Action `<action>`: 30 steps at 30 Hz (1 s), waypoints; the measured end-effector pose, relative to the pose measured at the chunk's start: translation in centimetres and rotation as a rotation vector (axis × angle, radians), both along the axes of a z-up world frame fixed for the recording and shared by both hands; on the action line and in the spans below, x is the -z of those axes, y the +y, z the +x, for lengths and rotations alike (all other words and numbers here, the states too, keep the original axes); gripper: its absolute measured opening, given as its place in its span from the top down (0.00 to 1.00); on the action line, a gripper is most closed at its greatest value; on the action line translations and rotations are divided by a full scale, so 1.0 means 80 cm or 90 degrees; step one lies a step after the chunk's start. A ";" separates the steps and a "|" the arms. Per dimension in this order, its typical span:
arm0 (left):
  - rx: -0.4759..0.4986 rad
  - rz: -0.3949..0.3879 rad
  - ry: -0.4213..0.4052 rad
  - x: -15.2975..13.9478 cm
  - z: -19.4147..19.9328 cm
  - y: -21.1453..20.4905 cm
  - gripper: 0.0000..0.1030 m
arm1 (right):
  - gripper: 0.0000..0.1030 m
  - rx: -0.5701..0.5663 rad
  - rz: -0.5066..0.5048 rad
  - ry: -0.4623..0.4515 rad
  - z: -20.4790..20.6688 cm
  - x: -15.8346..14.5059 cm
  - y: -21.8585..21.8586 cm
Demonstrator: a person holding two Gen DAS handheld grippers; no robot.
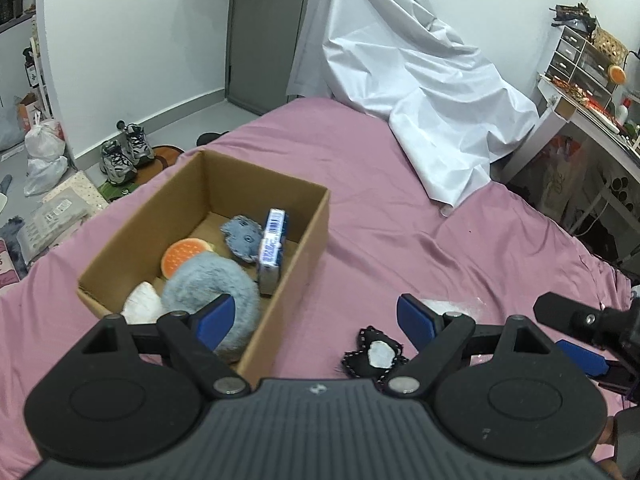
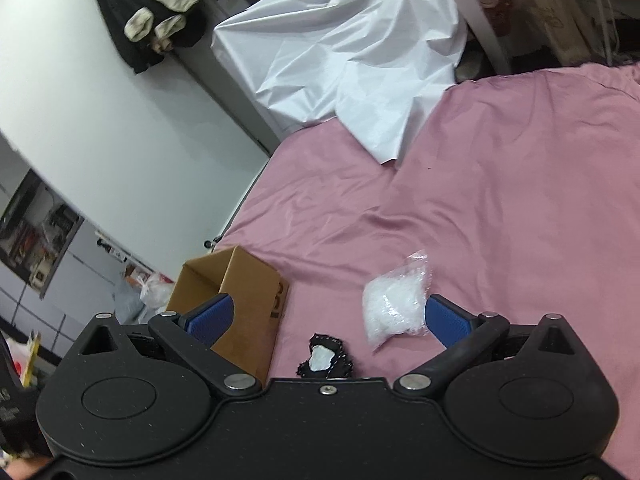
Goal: Organize soft objects
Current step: 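Move the left tool to the black plush while the right tool reaches the fluff bag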
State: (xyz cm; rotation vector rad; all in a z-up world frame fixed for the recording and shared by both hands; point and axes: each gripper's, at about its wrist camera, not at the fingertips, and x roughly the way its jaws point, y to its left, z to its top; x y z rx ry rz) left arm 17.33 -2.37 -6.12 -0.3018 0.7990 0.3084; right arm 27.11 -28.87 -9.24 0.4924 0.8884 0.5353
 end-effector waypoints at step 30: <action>0.030 -0.048 0.050 0.076 0.053 -0.059 0.23 | 0.00 0.067 0.018 0.088 0.035 0.049 -0.024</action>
